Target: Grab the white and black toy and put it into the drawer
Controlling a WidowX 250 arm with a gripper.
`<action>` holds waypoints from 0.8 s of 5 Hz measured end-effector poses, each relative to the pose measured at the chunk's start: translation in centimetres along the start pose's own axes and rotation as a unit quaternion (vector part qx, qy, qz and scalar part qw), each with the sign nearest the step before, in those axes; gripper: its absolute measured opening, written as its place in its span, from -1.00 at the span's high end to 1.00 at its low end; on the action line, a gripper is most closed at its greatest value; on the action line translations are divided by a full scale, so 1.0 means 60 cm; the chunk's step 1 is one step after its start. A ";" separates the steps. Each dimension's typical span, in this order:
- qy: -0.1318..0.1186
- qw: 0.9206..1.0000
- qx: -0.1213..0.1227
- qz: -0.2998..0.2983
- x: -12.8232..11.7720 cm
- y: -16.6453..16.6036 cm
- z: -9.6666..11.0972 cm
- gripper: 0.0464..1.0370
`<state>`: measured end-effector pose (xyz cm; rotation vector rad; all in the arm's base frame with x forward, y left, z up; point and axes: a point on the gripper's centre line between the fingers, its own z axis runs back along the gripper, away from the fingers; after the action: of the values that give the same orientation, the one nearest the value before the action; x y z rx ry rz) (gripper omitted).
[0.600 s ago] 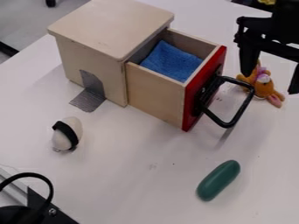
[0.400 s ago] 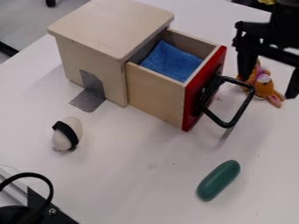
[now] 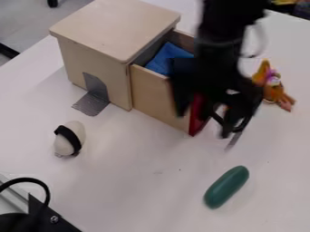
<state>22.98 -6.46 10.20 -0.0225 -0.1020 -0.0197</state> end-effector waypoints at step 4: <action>-0.005 0.997 0.046 0.063 -0.143 0.246 -0.031 -0.92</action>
<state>14.92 8.39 7.17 0.0639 -0.1107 0.1110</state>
